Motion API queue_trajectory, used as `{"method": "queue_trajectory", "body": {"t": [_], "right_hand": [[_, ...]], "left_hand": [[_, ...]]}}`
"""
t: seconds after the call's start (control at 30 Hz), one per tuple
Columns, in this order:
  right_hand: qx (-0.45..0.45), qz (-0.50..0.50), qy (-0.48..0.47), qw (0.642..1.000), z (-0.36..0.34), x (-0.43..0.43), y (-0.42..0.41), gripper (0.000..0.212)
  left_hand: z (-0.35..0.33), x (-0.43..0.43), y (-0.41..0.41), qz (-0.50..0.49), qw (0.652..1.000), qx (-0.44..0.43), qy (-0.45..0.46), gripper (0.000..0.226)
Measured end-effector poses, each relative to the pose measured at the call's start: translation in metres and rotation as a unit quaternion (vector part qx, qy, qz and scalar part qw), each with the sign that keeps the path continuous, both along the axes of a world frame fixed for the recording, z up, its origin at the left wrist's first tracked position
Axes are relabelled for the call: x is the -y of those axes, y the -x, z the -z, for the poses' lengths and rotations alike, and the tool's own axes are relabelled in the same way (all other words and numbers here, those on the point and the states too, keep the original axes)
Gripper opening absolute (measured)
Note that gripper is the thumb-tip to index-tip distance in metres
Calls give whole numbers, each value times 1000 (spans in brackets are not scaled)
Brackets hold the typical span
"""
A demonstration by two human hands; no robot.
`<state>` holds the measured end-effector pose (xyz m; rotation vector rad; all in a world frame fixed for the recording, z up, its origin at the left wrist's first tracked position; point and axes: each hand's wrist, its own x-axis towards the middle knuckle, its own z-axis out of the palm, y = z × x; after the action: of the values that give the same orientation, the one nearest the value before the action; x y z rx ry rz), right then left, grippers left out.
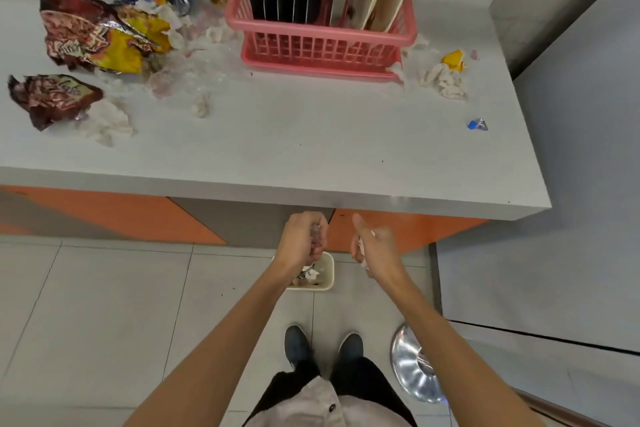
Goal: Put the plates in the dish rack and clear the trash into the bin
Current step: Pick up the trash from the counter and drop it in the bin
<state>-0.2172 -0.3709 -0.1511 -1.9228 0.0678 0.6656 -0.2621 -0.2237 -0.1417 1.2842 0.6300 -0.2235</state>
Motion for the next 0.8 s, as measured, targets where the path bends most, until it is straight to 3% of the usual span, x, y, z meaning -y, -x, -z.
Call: {"method": "queue_trajectory", "body": {"t": [0.07,0.2,0.3,0.4,0.53,0.6,0.63,0.7,0.8], "right_hand": [[-48,-4,12,999,13,9,6,63],[-116,12,-19,993,43,31,14,36],[-132,6,-43,990,70,44,18,40],[-121,-7,-55,991,101,50,20,37],[-86,-33,-65,994,158,50,34,41],[-64,-58,-36,996,197,49,41,39],[-49,-86,-13,995,217,46,44,37],[-17,-142,40,989,262,42,48,43],[18,-189,87,978,327,31,49,41]], "left_hand": [[11,2,10,-12,1000,-28,5,14],[43,8,26,-61,993,-98,35,19],[67,11,36,-90,989,-87,80,9],[91,15,42,-103,988,-62,96,20],[137,15,42,-23,996,-79,16,38],[176,14,46,-15,999,-36,-11,17],[201,11,49,-13,998,-13,-52,18],[254,4,62,29,990,12,-138,40],[316,-1,72,119,967,27,-224,40]]}}
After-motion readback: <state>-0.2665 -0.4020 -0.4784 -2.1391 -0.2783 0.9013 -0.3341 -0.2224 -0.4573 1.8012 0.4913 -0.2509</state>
